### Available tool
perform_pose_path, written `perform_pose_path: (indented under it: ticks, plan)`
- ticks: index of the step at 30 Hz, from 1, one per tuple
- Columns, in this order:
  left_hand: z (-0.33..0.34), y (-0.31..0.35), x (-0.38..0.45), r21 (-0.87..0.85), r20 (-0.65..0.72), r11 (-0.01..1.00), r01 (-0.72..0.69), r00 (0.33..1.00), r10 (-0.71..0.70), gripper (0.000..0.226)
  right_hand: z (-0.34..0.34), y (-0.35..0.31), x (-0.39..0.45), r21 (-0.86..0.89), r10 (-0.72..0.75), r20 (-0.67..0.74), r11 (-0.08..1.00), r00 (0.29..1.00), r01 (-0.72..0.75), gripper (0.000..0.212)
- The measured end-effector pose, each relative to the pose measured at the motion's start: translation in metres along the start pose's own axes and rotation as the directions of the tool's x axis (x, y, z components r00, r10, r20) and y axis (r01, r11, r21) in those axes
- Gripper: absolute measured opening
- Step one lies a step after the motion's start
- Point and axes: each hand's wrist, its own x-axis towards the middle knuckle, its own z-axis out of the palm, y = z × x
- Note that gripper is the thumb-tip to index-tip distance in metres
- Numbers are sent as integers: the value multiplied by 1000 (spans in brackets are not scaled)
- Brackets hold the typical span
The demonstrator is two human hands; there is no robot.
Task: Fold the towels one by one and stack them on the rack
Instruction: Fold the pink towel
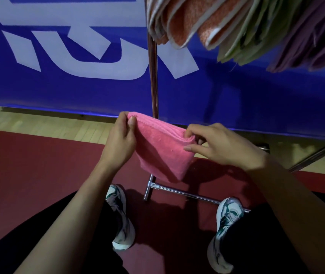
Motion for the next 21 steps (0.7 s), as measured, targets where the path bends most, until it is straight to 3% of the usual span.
perform_pose_path:
  ticks: [5,10,14,16,18,20,21]
  plan:
    - [3,-3,-1,36,17,999,-33,999,32,21,6,4,-3,-155,-101,32,982,994,104,35]
    - [7,-10,-4,42,61,996,-78,995,76,22,5,8,-2,-203,-72,3,977,997,71,43]
    - [9,-9,-5,28,18,999,-47,999,47,30,5,4,1,17,32,-116,999,993,-30,36]
    - [7,-1,-7,1,46,1000,3,999,-3,36,-3,2,1,225,135,-77,968,988,-114,31]
    - [1,14,-10,-114,102,992,47,994,-35,40,-16,-2,-3,594,177,56,785,983,-175,24]
    - [-2,34,-13,-281,149,958,57,989,-15,40,-32,-9,-8,916,186,97,368,978,-161,7]
    - [-3,40,-13,-370,170,925,86,985,-23,39,-34,-9,-9,975,206,113,165,972,-148,11]
